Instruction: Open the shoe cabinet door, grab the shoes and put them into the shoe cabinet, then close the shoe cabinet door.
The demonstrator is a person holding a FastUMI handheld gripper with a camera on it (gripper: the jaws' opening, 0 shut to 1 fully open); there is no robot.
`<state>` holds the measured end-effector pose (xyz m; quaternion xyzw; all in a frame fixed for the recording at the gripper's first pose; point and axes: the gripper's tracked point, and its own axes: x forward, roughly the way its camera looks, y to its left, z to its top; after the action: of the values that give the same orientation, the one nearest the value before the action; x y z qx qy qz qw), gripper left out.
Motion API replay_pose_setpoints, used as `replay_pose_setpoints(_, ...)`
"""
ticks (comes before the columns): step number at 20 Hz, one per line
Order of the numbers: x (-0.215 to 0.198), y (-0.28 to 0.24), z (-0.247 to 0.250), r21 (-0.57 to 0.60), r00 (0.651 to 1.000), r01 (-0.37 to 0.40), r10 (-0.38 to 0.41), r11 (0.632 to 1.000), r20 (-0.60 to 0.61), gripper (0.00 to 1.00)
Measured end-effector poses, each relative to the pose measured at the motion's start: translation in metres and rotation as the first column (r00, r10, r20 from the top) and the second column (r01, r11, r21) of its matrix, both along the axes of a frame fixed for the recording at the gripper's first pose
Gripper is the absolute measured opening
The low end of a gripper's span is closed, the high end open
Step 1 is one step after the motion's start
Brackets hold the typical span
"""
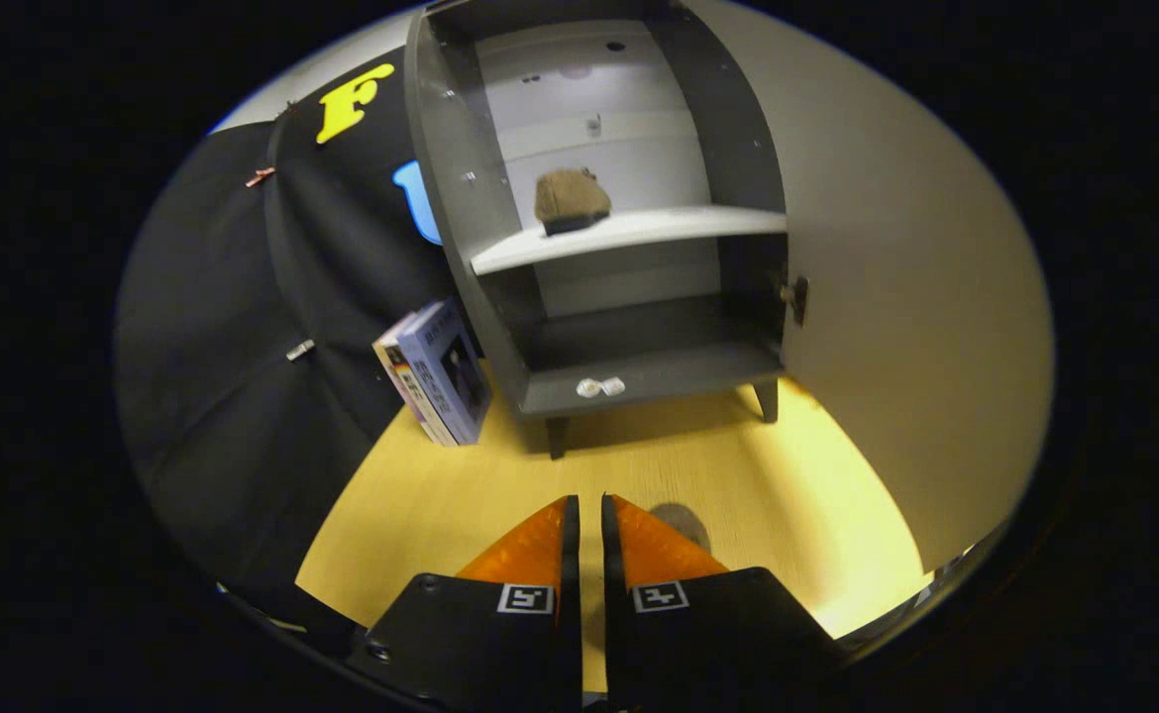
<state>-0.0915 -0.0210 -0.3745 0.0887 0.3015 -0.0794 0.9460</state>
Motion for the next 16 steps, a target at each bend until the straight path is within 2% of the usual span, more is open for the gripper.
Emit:
replay_pose_setpoints(2,-0.005,-0.004,-0.034,-0.016,0.998,0.022,-0.023,1.000,-0.062,0.14)
replay_pose_setpoints(5,-0.013,-0.006,-0.074,-0.036,0.992,0.019,-0.023,0.999,-0.125,0.23)
replay_pose_setpoints(9,-0.028,-0.011,-0.117,-0.048,0.974,0.033,-0.043,0.998,-0.223,0.40)
replay_pose_setpoints(16,-0.028,-0.015,-0.156,-0.017,0.959,0.044,-0.047,0.999,-0.278,0.40)
